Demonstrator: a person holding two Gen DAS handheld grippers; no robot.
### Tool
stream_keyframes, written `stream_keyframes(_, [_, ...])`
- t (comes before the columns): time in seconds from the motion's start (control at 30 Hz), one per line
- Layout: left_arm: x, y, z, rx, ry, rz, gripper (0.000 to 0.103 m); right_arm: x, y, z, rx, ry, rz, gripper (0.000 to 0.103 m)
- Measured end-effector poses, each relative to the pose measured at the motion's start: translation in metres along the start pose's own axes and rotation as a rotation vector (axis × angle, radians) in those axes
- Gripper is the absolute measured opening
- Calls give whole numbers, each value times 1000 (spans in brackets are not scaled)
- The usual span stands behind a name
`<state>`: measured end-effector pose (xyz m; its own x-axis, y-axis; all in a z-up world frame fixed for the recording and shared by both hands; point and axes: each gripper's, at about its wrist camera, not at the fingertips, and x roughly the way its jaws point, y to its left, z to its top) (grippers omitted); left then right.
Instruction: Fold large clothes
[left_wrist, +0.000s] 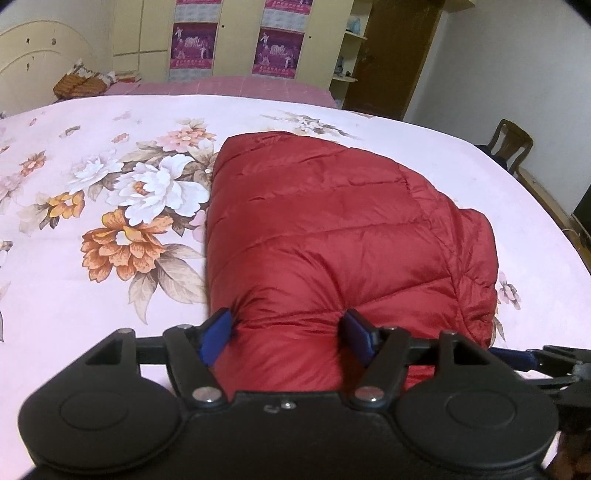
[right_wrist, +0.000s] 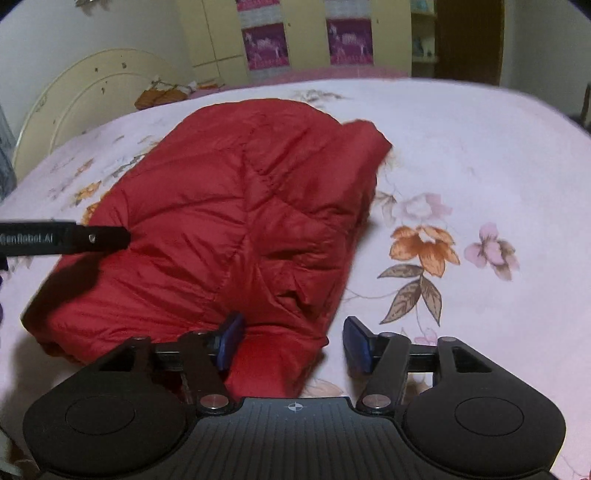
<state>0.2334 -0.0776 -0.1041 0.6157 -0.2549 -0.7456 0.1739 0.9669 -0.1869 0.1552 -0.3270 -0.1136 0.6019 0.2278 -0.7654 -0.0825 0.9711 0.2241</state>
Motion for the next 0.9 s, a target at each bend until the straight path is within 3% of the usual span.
stream_keyframes(0.17, [-5,-3,12,23,1,-9,65,-38,2,16,9,-102,13,58])
stream_keyframes(0.37, [-8,0,35,42,-34,-64,65,-49,3,52,65,-218,-20,58])
stream_keyframes(0.57, [20,4,64,40,-33,-89,65,-9,12,90,97,-238,-53,57])
stream_keyframes(0.73, [51,11,79,33,-32,-84,65,35,12,113,135,-219,-120,50])
stream_keyframes(0.9, [79,15,74,48,2,-84,67,77,5,108,134,-153,-193,51])
